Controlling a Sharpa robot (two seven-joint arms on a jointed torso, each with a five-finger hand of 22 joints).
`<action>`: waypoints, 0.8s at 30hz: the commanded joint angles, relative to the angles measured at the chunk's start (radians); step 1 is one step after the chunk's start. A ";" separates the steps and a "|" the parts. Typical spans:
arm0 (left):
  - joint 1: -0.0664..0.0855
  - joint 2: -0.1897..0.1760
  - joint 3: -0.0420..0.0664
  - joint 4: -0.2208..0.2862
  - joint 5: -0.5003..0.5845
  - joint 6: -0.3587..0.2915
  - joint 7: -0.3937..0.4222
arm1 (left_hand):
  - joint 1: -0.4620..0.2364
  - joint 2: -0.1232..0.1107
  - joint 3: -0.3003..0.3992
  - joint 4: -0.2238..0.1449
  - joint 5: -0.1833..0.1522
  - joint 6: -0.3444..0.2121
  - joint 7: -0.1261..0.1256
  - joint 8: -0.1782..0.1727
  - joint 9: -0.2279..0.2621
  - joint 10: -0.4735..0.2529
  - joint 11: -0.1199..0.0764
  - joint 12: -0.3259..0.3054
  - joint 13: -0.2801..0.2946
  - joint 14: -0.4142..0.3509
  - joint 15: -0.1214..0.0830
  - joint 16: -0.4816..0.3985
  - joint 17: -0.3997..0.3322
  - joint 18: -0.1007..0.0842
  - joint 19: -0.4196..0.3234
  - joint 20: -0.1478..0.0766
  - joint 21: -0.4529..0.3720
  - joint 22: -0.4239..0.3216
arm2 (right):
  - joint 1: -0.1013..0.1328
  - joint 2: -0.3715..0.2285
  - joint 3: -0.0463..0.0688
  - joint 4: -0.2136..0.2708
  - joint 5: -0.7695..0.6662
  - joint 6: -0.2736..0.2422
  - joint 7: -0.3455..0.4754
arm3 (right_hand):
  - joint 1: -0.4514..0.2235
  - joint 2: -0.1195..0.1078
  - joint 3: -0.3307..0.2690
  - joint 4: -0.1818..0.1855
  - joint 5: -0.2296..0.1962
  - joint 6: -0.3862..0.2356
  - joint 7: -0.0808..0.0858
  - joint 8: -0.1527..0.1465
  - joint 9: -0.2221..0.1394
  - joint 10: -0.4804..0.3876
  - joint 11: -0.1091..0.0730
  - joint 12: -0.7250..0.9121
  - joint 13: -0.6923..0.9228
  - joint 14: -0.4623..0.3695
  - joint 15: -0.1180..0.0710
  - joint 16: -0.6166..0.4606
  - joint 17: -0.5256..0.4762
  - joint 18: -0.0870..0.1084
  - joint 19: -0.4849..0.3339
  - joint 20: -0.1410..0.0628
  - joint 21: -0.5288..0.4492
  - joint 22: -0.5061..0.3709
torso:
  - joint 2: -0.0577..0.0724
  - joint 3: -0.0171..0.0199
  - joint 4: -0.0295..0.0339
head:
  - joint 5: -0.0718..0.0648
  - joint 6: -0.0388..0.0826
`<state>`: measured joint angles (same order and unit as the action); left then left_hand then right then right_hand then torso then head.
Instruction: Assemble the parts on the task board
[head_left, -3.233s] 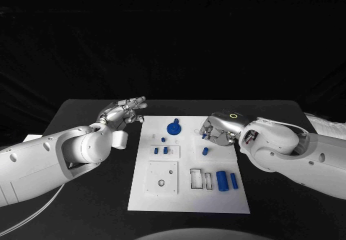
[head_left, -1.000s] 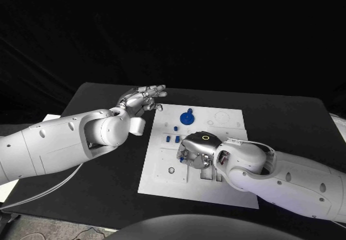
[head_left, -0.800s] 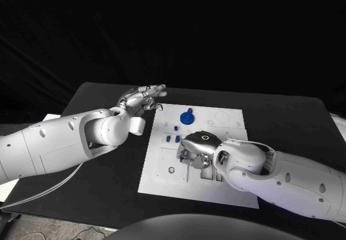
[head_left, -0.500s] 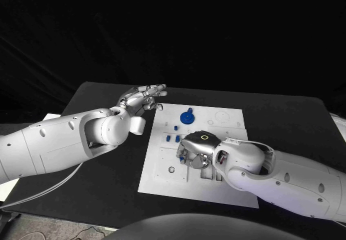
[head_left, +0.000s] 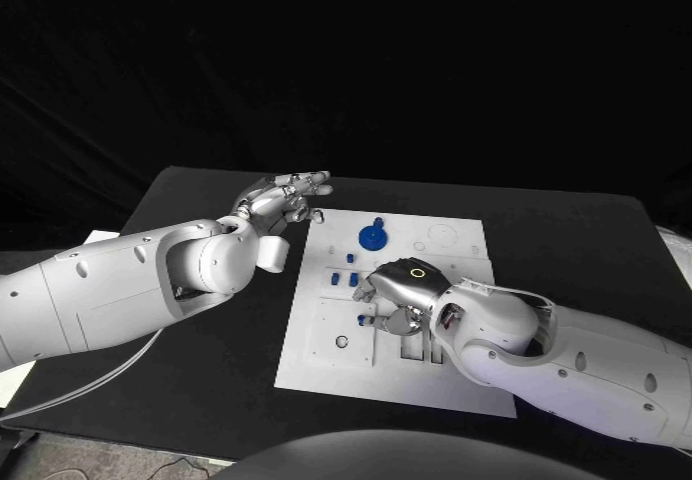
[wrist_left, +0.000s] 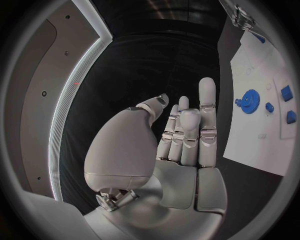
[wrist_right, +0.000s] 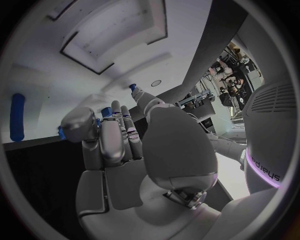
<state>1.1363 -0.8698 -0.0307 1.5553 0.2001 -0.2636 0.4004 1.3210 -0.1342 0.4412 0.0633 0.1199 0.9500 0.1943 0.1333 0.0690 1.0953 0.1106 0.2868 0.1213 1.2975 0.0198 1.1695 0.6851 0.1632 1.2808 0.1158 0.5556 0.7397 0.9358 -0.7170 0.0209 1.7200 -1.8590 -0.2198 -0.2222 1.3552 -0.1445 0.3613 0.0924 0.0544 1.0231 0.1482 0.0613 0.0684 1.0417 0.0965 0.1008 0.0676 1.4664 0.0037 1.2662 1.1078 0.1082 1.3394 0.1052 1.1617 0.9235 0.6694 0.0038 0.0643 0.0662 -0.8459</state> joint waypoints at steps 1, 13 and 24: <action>0.001 0.001 0.001 -0.001 -0.007 0.015 0.003 | -0.003 -0.005 -0.004 0.000 0.002 -0.007 -0.003 0.006 -0.001 -0.009 -0.001 0.003 0.001 -0.008 0.000 -0.004 -0.001 0.018 -0.006 0.000 -0.003 -0.001 | -0.001 -0.018 0.001 0.019 -0.024 -0.095 -0.013 | 0.012 0.001 -0.005 0.000 0.006 0.010 -0.001 0.007 0.002 0.008 -0.003 0.010 0.001 0.019 -0.001 -0.006 -0.002 0.017 0.008 -0.006 -0.003 0.001 | -0.001 0.0000 -0.0004 | -0.004 0.004; 0.001 -0.001 0.001 -0.001 -0.007 0.006 0.005 | -0.003 -0.002 -0.004 0.000 0.003 -0.007 -0.003 0.007 -0.001 -0.010 -0.001 0.006 0.002 -0.007 0.000 -0.003 0.001 0.018 -0.006 0.000 -0.003 -0.002 | 0.049 -0.188 0.028 0.129 0.025 -0.040 -0.062 | 0.006 -0.016 -0.018 0.007 0.002 0.027 -0.011 0.002 0.000 0.026 -0.011 0.038 -0.004 0.024 -0.007 -0.004 -0.004 0.014 0.027 -0.008 0.002 0.010 | -0.001 -0.0012 -0.0045 | -0.028 0.022; 0.001 -0.002 0.001 0.000 -0.007 0.008 0.007 | -0.003 -0.002 -0.004 0.000 0.003 -0.007 -0.003 0.007 -0.001 -0.010 -0.001 0.006 0.002 -0.007 0.000 -0.003 0.001 0.018 -0.006 0.000 -0.003 -0.002 | 0.082 -0.268 0.031 0.100 0.008 0.048 -0.081 | 0.030 -0.033 -0.075 0.016 0.000 0.005 -0.032 0.003 -0.001 -0.026 -0.001 0.021 -0.004 0.026 0.000 -0.003 -0.007 0.018 0.026 -0.001 -0.022 -0.023 | -0.002 -0.0021 -0.0072 | -0.032 0.033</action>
<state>1.1364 -0.8726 -0.0307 1.5531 0.1980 -0.2651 0.4002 1.3210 -0.1342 0.4413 0.0633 0.1199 0.9501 0.1943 0.1373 0.0691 1.0917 0.1070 0.2868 0.1221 1.2975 0.0198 1.1695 0.6853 0.1631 1.2808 0.1158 0.5556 0.7390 1.0191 -0.9847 0.0516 1.8213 -1.8380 -0.2283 -0.2851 1.3718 -0.1789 0.2937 0.1076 0.0579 1.0286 0.1214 0.0651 0.0668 1.0218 0.0948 0.1249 0.0631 1.4664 0.0036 1.2608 1.1002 0.1081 1.3612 0.1020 1.1422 0.9019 0.6667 0.0011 0.0569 0.0335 -0.8155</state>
